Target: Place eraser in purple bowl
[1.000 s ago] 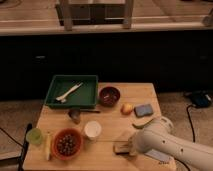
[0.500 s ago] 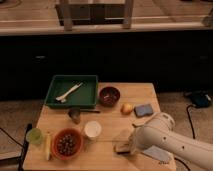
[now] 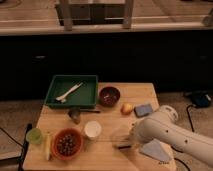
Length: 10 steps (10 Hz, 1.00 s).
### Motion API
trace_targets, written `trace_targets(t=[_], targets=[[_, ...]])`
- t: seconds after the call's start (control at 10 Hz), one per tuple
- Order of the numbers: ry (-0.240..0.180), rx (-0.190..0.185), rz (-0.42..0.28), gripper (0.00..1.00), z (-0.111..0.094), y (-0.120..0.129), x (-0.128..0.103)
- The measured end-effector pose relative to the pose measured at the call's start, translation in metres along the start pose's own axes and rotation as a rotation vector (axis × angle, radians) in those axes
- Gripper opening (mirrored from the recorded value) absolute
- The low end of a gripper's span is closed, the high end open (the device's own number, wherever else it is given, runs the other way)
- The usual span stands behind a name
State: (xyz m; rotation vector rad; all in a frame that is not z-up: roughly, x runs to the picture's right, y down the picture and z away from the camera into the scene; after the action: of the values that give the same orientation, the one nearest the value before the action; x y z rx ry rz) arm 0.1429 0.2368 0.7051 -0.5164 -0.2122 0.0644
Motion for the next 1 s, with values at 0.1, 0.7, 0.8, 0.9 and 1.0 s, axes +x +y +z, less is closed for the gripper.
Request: trace_targets(t=[0.1,0.7,0.8,0.9,1.0], targets=[[0.000,0.001,-0.002,0.01,-0.004,-0.003,-0.003],[0.008,0.016,-0.010,0.01,-0.022,-0.031,-0.009],[0.012,0.019,-0.011,0.01,-0.029,-0.038,-0.010],[0.016,0.017,-0.014,0.01,-0.031,-0.040,-0.011],[0.018,0.019,-0.015,0.01,-0.033,-0.045,-0.010]])
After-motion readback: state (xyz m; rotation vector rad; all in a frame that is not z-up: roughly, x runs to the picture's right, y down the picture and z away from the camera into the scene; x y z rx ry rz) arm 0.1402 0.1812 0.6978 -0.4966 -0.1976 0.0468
